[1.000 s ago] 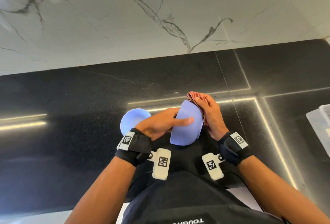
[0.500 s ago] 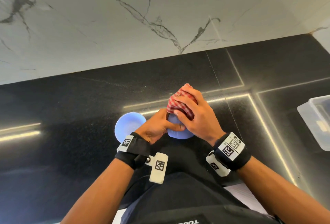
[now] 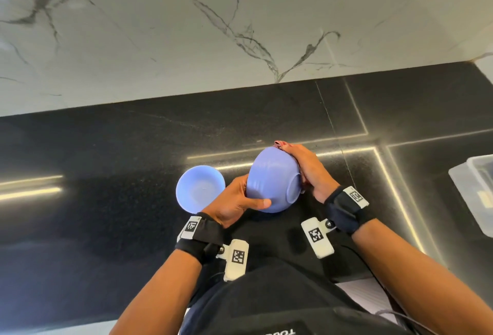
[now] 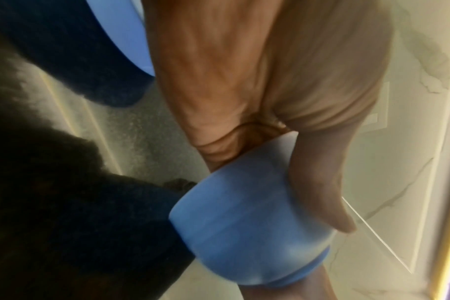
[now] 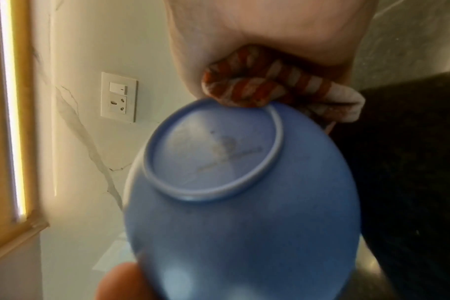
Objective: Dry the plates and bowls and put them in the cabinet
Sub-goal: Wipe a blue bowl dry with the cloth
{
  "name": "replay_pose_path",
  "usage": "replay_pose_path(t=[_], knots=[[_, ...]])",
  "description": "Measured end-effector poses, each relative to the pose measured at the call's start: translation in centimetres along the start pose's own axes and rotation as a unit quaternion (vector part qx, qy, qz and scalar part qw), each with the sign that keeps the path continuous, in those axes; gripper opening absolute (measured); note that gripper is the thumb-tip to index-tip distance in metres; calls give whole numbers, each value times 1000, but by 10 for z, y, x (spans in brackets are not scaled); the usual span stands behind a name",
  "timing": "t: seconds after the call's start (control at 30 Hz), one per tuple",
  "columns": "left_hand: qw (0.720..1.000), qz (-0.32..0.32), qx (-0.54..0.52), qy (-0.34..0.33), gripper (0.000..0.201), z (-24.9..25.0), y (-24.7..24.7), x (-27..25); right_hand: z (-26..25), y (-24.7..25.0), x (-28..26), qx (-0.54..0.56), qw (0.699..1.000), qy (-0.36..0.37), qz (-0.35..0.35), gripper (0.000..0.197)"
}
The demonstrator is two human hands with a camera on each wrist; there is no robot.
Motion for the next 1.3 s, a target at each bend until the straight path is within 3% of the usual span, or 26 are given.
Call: replay_pose_path(t=[0.27,0.57,0.7,0.8,0.9,1.0,1.13,1.23,1.3], knots=[[999,32,-7,-43,56,0,-6,4,18,-2,-19,174,979,-102,42,45],[979,29,178,-99,38,42,-11,16,24,-8,-26,232,959,-159,42,55],[960,36,258,-108,37,62,-10,19,18,-8,-32,197,963,-182,40,47],[933,73,331,-119,34,76,-2,20,20,-9,-39,96,962,-251,35,58],[908,86,395,-110,37,85,5,14,18,3,-33,12,983,-170,61,50],[891,85,434,-101,42,89,5,5,8,21,-33,69,987,-92,112,44],[870,67,478,-106,39,79,-16,-5,-9,18,-39,177,979,-36,98,44],[869,79,481,-91,39,70,-22,-10,-19,20,-46,84,989,17,123,41],[868,94,479,-91,39,71,-21,-14,-18,17,-48,56,993,10,100,39]])
Point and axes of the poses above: each hand's wrist, its own x-axis towards the middle knuckle, its own y-axis out of the back of the hand, z = x × y, the point moved 6 cm from there along x, towards the middle knuckle, and after that the axes turned 7 degrees about x, right-handed, at the moved point
